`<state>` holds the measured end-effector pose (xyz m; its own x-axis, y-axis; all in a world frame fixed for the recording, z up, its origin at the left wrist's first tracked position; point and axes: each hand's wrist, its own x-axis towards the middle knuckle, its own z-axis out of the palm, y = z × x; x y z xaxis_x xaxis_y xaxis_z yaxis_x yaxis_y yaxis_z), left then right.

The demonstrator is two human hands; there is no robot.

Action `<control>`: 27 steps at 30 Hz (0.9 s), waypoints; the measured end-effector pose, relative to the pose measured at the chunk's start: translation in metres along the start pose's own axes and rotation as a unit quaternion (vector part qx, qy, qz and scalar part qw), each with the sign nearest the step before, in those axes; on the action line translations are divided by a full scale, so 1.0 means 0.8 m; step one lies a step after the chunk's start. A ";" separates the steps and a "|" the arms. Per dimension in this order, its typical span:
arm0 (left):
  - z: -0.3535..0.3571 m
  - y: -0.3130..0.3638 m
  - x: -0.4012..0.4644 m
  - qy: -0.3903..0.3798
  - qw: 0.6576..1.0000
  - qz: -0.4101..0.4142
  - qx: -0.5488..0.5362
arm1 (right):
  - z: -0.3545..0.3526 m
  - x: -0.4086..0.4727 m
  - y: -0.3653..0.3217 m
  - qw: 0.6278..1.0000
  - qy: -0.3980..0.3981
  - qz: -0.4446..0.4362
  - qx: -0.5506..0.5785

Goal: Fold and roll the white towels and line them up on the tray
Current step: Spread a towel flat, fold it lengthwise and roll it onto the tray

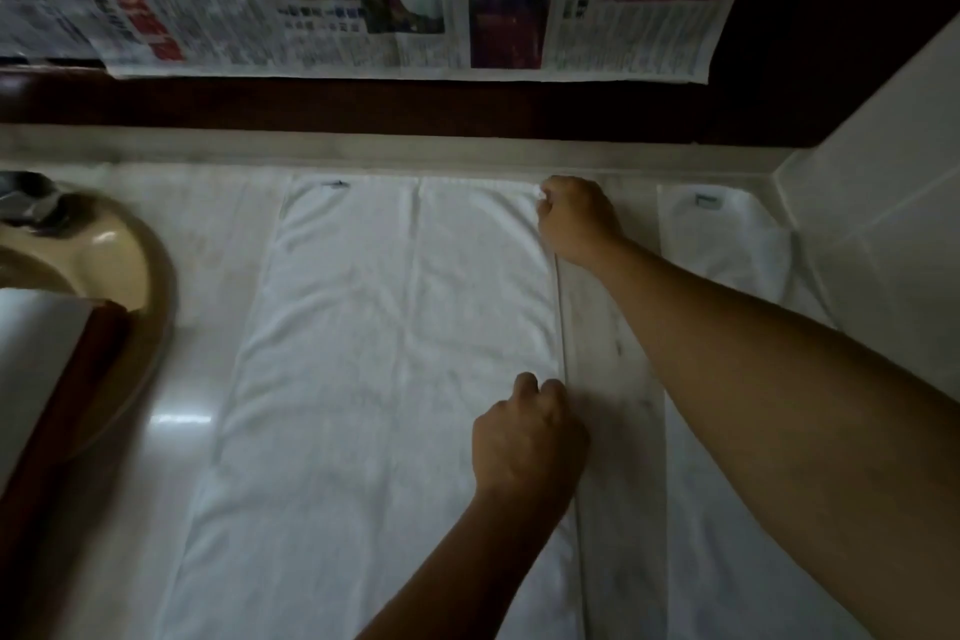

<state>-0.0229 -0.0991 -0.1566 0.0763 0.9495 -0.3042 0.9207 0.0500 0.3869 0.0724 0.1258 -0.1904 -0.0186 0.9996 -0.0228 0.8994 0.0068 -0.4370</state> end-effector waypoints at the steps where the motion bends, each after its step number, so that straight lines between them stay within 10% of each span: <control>1: 0.000 0.002 0.003 -0.005 1.000 -0.005 -0.004 | 0.001 0.008 -0.002 1.000 0.002 0.008 0.001; 10: 0.000 -0.003 0.023 -0.023 1.000 -0.001 -0.004 | 0.008 0.042 -0.006 0.999 -0.021 0.035 -0.015; 17: -0.010 -0.028 0.024 -0.011 0.976 -0.062 -0.207 | 0.001 0.041 -0.015 0.995 -0.005 0.058 0.086; 24: -0.048 -0.071 -0.009 0.045 0.776 -0.213 -0.592 | -0.030 0.018 -0.070 0.945 0.015 0.054 0.324; 27: -0.065 -0.086 -0.024 0.081 0.767 -0.214 -0.600 | -0.040 0.009 -0.103 0.921 0.008 0.064 0.385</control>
<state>-0.1074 -0.1044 -0.1320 -0.2724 0.7879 -0.5523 -0.1740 0.5242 0.8336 0.0123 0.1331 -0.1256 0.0783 0.9912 -0.1072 0.3173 -0.1267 -0.9398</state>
